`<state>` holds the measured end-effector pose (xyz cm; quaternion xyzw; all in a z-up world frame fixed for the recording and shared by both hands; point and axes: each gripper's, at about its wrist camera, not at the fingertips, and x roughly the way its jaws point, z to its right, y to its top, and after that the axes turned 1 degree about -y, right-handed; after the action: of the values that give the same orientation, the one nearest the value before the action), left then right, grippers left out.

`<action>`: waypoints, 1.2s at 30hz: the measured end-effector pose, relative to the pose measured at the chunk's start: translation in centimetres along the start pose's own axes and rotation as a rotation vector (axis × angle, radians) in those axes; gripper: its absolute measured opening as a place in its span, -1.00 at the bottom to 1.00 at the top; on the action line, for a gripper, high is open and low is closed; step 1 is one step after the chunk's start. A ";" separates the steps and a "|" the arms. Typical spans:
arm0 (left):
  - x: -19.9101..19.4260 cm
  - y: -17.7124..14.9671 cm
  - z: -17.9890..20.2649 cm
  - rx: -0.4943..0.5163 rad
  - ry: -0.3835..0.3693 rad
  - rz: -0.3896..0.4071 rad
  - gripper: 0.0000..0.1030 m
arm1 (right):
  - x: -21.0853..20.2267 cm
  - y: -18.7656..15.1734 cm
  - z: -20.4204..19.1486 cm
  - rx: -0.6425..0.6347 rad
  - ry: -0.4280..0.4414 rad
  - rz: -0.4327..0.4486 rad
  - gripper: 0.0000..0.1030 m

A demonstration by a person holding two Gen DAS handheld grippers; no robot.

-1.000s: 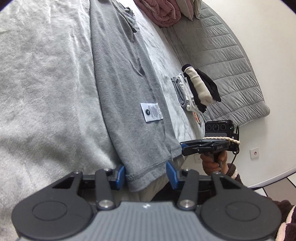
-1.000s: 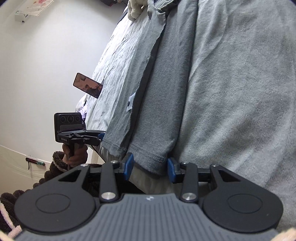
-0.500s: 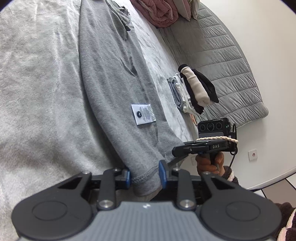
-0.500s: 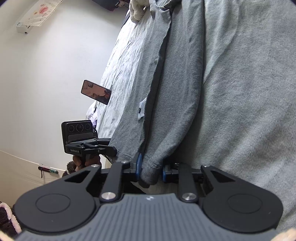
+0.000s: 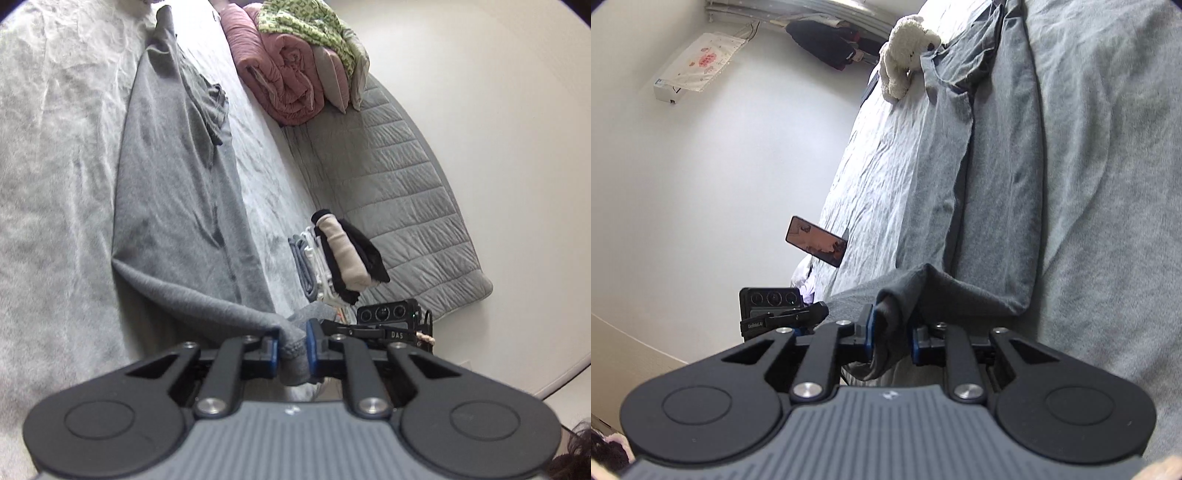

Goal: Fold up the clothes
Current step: 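Grasp the hem end with both grippers and lift it toward the collar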

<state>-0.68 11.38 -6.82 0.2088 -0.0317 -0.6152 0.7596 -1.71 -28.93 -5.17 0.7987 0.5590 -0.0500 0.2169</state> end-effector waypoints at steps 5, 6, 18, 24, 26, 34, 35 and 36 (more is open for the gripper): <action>0.1 2.3 -1.1 -0.044 0.021 0.107 -0.73 | 0.0 2.6 1.1 0.069 -0.004 0.093 -0.56; 0.1 2.8 -1.4 -0.055 0.026 0.130 -0.73 | 0.1 3.1 1.4 0.083 -0.011 0.113 -0.56; 2.3 6.2 -5.1 -0.129 0.216 0.205 -0.70 | 2.4 7.3 5.0 0.194 -0.074 0.192 -0.44; 1.3 7.2 -3.9 -0.047 0.273 0.315 -0.12 | 0.7 7.9 3.8 0.138 -0.049 0.268 -0.14; 0.9 7.6 -3.3 -0.008 0.304 0.349 -0.10 | 0.5 7.9 3.1 0.076 -0.091 0.283 -0.13; 1.7 7.6 -2.6 0.135 0.462 0.326 -0.11 | 1.6 7.4 1.7 -0.155 -0.311 0.282 -0.18; 2.1 7.5 -2.4 0.157 0.477 0.315 -0.11 | 1.9 7.3 1.8 -0.165 -0.321 0.275 -0.21; 2.4 7.4 -2.2 0.181 0.489 0.301 -0.12 | 2.2 7.3 1.9 -0.174 -0.326 0.264 -0.28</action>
<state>7.38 10.84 -6.72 0.4106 0.0671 -0.4220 0.8055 6.06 -29.84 -5.52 0.8246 0.4092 -0.1012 0.3773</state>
